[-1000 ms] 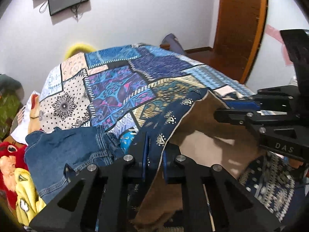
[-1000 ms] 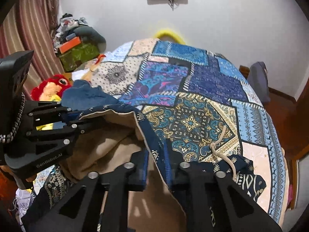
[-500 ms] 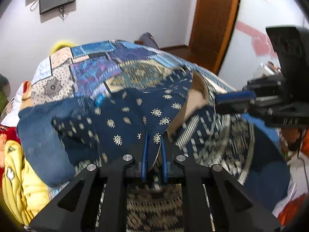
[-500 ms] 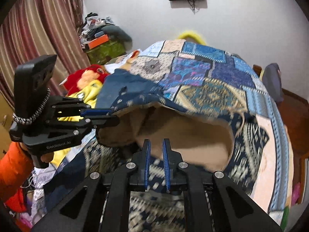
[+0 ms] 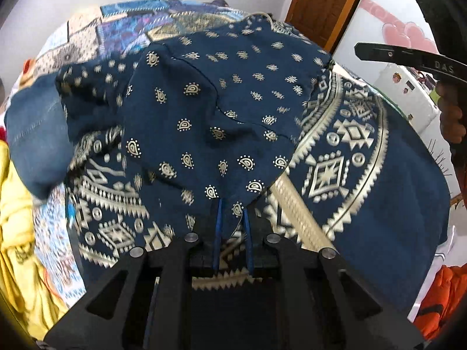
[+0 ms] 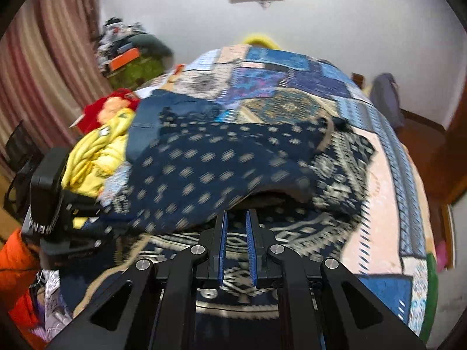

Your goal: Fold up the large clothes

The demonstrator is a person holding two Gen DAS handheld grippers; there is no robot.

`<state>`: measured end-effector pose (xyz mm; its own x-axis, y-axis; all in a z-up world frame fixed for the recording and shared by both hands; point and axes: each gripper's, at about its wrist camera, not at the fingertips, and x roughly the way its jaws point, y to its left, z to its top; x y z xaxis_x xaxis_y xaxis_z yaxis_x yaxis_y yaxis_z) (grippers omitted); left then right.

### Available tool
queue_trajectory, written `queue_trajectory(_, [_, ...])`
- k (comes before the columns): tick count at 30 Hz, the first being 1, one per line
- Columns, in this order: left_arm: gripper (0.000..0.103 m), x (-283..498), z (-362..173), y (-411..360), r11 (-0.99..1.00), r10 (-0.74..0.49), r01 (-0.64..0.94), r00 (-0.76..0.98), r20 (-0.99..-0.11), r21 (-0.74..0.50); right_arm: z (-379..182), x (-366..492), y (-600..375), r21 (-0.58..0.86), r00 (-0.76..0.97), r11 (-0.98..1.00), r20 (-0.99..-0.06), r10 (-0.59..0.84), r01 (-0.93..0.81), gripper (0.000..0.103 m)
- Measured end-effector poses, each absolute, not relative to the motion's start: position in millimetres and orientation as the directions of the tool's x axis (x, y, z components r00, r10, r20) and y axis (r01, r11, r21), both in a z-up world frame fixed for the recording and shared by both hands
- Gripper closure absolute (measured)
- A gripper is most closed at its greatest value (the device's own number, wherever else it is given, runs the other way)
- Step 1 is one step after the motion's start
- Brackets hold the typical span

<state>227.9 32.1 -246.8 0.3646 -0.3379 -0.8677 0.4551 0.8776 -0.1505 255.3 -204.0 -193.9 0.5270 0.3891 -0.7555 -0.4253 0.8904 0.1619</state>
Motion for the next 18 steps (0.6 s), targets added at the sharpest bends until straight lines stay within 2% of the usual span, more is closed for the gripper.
queue_trajectory(3, [0.091,225.3,-239.6,32.3,0.874,-0.338,0.459,0.345,-0.876,-0.156,-203.6,260.0,-216.7,0.158,0.517,0.91,-0.78,0.353,-0.382,0.093])
queue_trajectory(7, [0.085,225.4,-209.4,31.3,0.87,-0.34,0.475,0.385,-0.858,-0.132,-214.6,263.6,-230.2,0.157,0.492,0.922,-0.807,0.327,-0.354,0.093])
queue_trajectory(13, [0.084,223.9,-158.0,42.6,0.879,-0.354,0.467,0.498,-0.792,-0.099,-204.2,267.6,-244.9,0.141,0.543,0.936,-0.782,0.305,-0.322,0.093])
queue_trajectory(15, [0.07,227.8,-146.0,52.3,0.899,-0.326,0.432,0.542,-0.775,-0.075,-198.6,273.2,-251.6,0.14,0.56,0.94,-0.772,0.299,-0.31,0.093])
queue_trajectory(16, [0.051,231.7,-142.3,56.0,0.914,-0.296,0.402,0.571,-0.766,-0.054,-196.8,276.5,-253.7,0.138,0.567,0.942,-0.769,0.296,-0.304,0.093])
queue_trajectory(17, [0.04,234.9,-139.3,61.3,0.93,-0.264,0.366,0.602,-0.753,-0.034,-195.1,280.3,-256.1,0.138,0.572,0.944,-0.766,0.293,-0.299,0.093])
queue_trajectory(18, [0.039,239.5,-137.3,68.0,0.946,-0.23,0.323,0.634,-0.738,-0.018,-193.9,286.0,-258.9,0.135,0.575,0.947,-0.766,0.287,-0.292,0.093])
